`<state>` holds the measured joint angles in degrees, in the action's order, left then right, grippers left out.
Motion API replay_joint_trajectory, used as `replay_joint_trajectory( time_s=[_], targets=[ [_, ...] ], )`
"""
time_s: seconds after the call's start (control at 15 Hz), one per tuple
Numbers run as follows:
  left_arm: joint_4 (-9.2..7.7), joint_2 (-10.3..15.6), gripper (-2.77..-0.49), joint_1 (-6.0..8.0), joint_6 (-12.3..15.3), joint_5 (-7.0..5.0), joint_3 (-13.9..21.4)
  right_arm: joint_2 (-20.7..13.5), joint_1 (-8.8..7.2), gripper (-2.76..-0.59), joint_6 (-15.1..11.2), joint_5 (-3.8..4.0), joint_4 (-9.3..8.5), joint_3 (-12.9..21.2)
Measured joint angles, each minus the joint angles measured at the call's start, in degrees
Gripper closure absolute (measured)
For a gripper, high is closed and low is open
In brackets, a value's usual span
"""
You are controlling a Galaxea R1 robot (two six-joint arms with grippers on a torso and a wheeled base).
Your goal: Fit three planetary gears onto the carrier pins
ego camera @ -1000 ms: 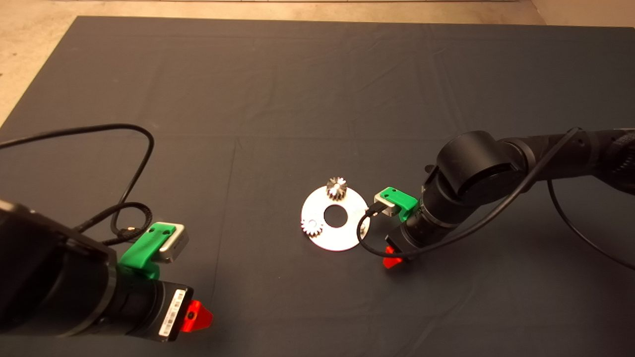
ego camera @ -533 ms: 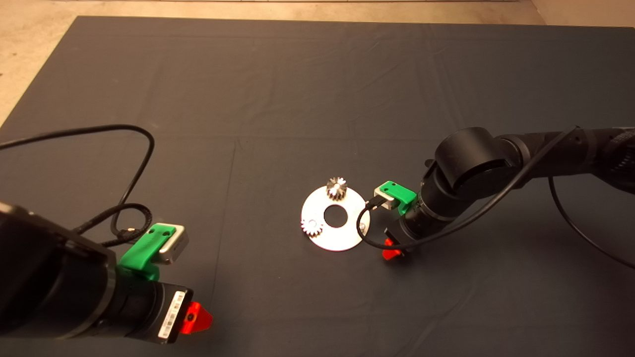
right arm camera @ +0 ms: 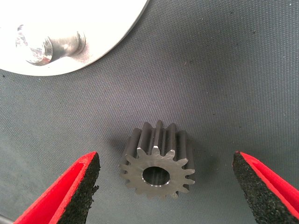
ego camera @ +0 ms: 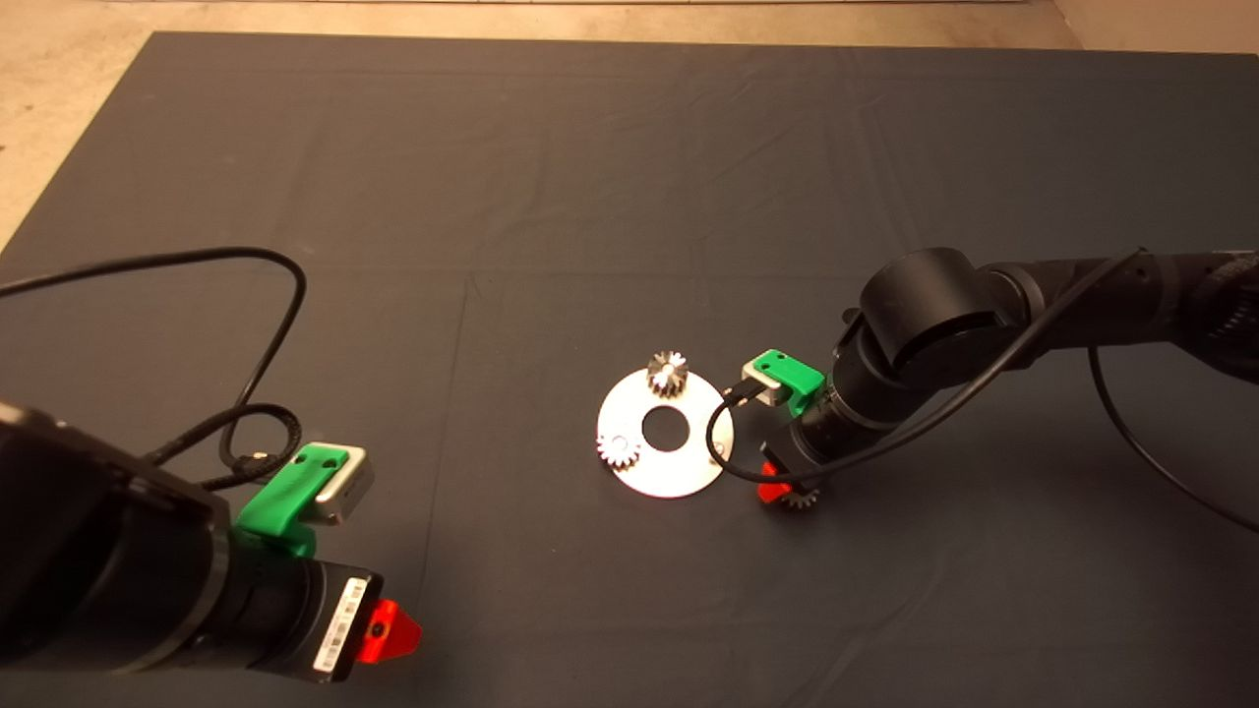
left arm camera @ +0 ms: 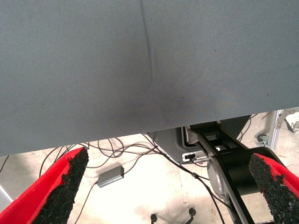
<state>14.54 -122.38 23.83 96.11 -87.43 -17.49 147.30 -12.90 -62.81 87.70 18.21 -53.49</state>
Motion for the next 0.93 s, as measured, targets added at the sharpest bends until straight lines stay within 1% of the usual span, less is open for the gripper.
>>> replay_joint_trajectory(
  time_s=[0.67,0.93],
  targets=[
    [0.0,0.0,-2.48,-0.02,-0.05,0.0,0.0,-0.02,0.0,-2.09,0.0,0.0,0.0,0.0],
    [-0.02,0.0,-2.48,-0.02,-0.88,0.0,0.0,-0.05,0.0,-2.09,0.0,0.01,0.0,0.0]
  ],
)
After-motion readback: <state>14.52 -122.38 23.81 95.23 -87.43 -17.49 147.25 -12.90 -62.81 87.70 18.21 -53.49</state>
